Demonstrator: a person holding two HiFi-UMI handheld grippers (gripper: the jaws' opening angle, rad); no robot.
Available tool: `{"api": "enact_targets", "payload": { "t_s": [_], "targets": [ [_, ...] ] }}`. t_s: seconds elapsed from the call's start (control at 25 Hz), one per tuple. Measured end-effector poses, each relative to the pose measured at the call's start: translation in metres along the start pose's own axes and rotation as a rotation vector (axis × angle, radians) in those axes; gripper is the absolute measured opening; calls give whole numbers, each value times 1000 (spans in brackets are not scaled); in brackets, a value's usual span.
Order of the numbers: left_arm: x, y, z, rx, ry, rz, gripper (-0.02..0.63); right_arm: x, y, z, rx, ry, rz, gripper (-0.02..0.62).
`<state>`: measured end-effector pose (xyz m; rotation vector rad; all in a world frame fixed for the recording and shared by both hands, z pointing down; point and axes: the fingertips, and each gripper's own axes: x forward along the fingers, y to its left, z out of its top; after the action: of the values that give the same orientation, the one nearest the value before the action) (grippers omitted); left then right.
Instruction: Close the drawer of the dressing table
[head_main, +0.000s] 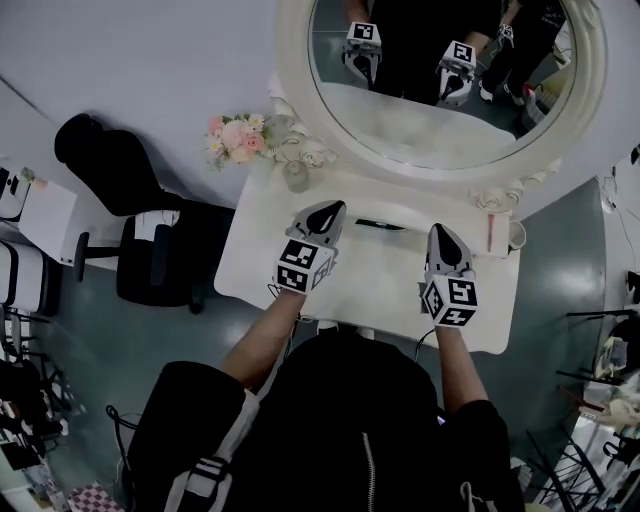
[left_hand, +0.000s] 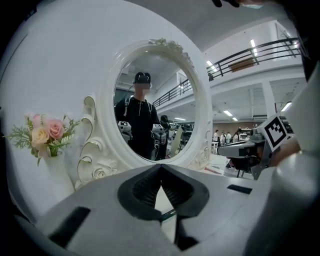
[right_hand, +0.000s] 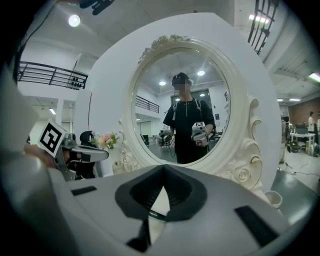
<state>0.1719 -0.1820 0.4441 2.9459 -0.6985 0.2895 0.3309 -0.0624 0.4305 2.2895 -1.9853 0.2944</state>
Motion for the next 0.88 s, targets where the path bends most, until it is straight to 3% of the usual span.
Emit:
{"api": "enact_targets", "payload": {
  "t_s": [0.88],
  "targets": [
    [1, -10, 7, -8, -11, -9, 5, -7, 2, 4, -24, -8, 10, -8]
  ]
}}
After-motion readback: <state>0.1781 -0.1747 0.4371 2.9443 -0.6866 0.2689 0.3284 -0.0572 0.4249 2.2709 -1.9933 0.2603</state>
